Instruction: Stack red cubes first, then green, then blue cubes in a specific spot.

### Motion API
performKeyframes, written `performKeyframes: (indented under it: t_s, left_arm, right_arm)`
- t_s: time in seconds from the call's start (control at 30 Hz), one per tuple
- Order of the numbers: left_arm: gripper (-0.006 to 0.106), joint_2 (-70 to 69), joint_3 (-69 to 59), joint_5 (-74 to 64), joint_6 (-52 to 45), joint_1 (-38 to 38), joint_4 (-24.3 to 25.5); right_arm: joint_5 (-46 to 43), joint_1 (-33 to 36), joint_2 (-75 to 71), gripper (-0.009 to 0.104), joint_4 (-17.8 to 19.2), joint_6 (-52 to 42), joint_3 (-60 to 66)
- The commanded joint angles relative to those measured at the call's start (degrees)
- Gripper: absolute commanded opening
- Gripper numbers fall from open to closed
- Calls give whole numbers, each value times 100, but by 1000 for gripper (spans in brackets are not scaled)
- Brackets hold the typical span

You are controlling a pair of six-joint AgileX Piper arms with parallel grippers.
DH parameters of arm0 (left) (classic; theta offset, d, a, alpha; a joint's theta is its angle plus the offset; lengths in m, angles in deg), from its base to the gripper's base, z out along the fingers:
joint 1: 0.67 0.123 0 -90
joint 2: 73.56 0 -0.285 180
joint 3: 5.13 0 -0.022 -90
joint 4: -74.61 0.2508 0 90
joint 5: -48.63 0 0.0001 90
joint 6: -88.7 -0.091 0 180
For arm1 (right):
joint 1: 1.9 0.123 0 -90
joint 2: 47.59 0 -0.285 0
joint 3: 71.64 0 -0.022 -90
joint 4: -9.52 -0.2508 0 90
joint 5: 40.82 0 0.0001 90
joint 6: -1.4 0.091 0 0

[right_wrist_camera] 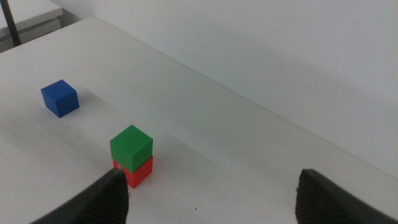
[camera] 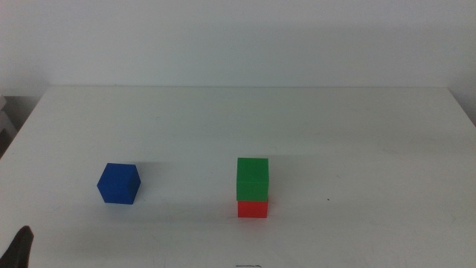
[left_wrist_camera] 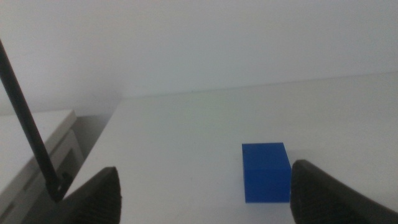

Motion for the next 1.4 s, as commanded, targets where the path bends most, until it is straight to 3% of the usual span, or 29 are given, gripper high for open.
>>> performKeyframes:
  t_s: [0.0,0.13,0.37,0.6,0.83,1.0,1.2,1.37]
  left_arm:
    - [92,266,334,449,112,34,-182]
    - [92,1670,1399,-72,103,25,-195]
    - [92,3916,3617,-2931,89,25,-209]
    - [92,5340,4487,-5062,100,25,-532]
    - [92,5872,4556,-5120,669,25,-943]
    - [92,6023,4556,-4672,995,25,-915]
    - [92,6543,5091,-4709,935,25,-632]
    - [92,7418,6035,-4857,451,25,-884]
  right_arm:
    - [-422,-36,39,86,167,-45,-108]
    - [-422,-36,39,86,167,-45,-108]
    - [-422,-36,32,86,174,-40,-108]
    - [-417,-36,32,86,169,-40,-108]
    - [-417,-36,32,85,169,-40,-108]
    - [-417,-36,32,85,169,-40,-108]
    - [-417,-36,32,85,169,-40,-108]
    - [-417,-36,32,85,169,-40,-108]
